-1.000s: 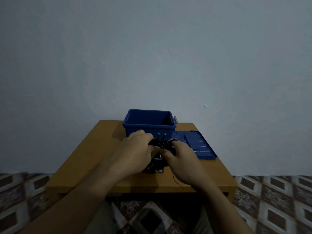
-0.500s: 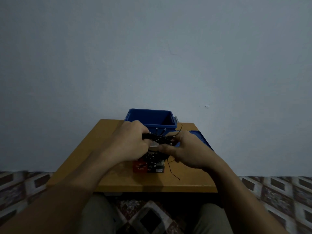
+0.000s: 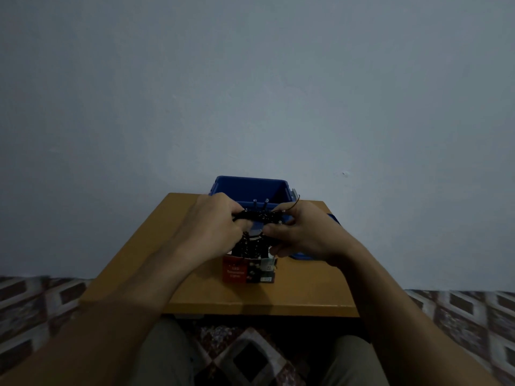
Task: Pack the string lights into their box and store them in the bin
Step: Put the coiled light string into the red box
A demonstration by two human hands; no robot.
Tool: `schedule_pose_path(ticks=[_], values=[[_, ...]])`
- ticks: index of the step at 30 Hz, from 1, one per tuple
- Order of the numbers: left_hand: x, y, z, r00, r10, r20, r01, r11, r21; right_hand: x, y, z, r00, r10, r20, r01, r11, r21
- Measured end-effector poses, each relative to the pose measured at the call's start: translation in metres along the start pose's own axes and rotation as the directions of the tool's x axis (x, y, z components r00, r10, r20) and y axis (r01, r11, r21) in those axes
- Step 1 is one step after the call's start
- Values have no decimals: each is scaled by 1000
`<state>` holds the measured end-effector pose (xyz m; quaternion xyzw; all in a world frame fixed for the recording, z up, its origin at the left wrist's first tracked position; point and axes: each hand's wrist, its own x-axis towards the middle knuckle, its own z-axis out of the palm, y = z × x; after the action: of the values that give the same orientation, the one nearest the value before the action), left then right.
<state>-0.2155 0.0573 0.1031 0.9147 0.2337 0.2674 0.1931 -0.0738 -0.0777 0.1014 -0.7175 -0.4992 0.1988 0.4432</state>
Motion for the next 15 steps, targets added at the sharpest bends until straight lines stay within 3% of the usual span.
schedule_pose_path(ticks=[3,6,15], values=[[8,-8,11,999,-34,-39,32,998,-46,10,4,3,999,12,-36,-9,997,74],[18,-21,22,994,-90,-58,77,977,-201,22,11,6,997,29,-67,-20,990,142],[40,-38,45,979,-183,-92,139,923,-360,56,38,15,990,27,-137,-5,988,155]])
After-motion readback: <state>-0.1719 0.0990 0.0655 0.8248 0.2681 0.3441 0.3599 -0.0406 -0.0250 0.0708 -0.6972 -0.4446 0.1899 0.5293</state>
